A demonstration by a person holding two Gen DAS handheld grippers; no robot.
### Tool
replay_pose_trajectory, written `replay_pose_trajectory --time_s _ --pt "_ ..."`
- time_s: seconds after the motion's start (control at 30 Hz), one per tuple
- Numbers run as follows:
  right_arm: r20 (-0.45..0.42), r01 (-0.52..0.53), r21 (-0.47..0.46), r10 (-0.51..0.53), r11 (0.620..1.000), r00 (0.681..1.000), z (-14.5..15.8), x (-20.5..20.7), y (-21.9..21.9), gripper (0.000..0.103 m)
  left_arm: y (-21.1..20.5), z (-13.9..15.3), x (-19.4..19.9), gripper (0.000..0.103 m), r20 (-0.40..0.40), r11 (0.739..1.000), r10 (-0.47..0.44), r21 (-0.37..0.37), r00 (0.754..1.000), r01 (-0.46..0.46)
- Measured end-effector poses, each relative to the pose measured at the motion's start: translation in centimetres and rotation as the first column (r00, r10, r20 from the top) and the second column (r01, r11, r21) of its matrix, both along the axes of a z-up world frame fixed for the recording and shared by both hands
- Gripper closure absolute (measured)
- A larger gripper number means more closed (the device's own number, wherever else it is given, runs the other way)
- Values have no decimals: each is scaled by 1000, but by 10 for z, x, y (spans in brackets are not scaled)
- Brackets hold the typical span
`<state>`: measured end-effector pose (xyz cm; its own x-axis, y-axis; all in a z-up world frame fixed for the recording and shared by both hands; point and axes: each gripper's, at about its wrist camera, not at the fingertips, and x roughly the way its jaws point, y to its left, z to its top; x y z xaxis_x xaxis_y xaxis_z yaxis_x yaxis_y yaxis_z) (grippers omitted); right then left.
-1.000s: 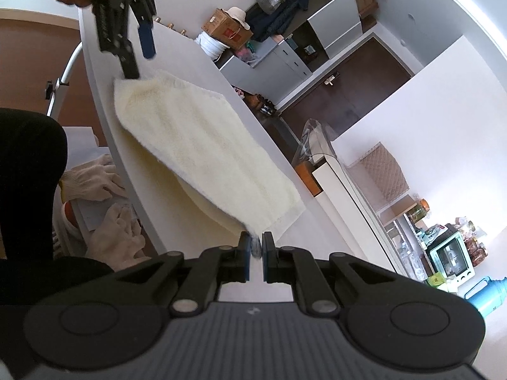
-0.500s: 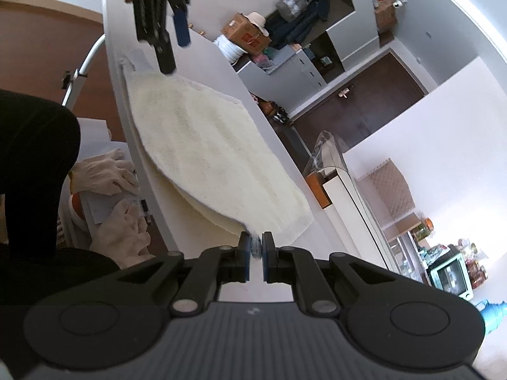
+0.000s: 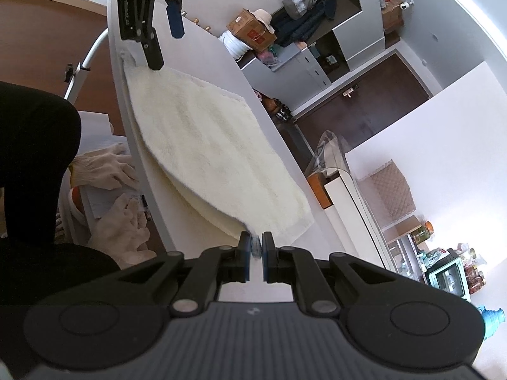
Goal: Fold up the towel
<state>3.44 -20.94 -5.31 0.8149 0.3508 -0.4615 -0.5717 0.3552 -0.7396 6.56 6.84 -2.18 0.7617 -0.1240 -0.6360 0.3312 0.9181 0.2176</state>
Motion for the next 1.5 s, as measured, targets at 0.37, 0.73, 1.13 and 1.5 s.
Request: replay_pose_trajectory --time_s 0.37,0.73,1.13,1.5 --pt "23 1 5 -1 1000 1000 9 5 7 95 7 1 -10 17 -3 1000 -10 -20 1000 10" --pt "36 10 -6 -9 1000 999 14 10 6 95 1 -7 -12 17 -38 999 -41 7 998 41" --pt "92 -94 -71 100 993 991 40 43 31 96 2 -9 -14 17 -33 999 -32 -2 999 32" --pt "113 -123 -113 135 986 984 46 46 48 96 7 -6 -17 17 -16 999 -26 -36 1000 25"
